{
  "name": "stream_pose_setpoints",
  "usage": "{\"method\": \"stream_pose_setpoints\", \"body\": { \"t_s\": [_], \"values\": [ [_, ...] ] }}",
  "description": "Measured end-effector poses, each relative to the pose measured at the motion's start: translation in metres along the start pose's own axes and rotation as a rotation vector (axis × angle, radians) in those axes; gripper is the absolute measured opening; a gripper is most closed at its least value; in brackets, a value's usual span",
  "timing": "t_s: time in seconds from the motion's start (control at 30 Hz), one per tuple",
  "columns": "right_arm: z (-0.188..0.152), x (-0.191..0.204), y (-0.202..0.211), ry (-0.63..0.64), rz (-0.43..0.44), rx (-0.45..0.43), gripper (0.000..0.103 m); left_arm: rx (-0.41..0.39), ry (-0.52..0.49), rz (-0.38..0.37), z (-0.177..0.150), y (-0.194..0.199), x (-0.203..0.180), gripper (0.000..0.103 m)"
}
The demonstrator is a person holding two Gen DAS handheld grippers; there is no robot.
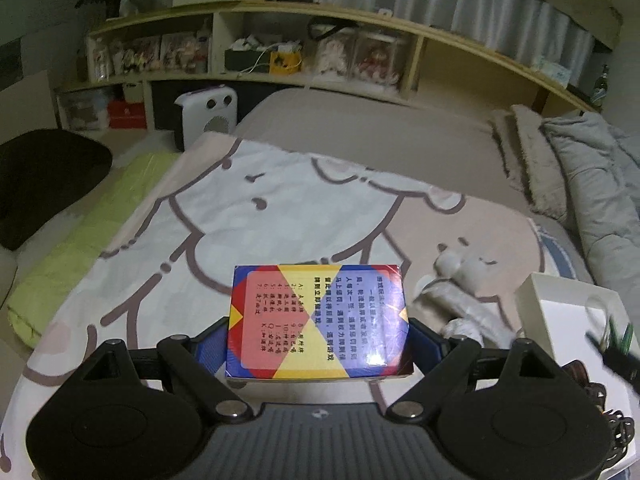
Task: Organize objects
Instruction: 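Lift the card box and clothespins and carry them toward the white tray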
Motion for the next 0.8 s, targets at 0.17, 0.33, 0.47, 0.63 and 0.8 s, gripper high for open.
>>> {"method": "stream_pose_setpoints", "body": {
  "t_s": [0.17,0.33,0.47,0.63,0.8],
  "values": [
    [0.029,-0.006,-0.003,-0.038,-0.025,-0.011,0.025,-0.028,-0.020,-0.025,0.004,0.009,-0.012,0.089],
    [0.046,-0.019,-0.008,-0.073,-0.063,-0.032,0.025,-0.045,-0.050,-0.071,0.004,0.016,-0.027,0.089],
    [0.050,-0.050,-0.008,-0.098,-0.116,-0.032,0.025,-0.051,-0.083,-0.116,0.002,0.017,-0.046,0.089],
    [0.056,-0.097,-0.007,-0.124,-0.208,-0.028,0.025,-0.038,-0.122,-0.164,0.004,0.011,-0.078,0.089],
    [0.054,-0.132,-0.006,-0.133,-0.258,-0.016,0.025,-0.033,-0.183,-0.215,0.005,0.005,-0.121,0.089]
  ]
}}
Point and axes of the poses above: each gripper's, at about its wrist camera, not at the fingertips, and y roughly against the way its jaws point, x to its left, z to its top, the point moved 2 cm from there along -y, roughly the way its jaws point, and after that the axes turned 1 degree about y, right-handed, at the moved point
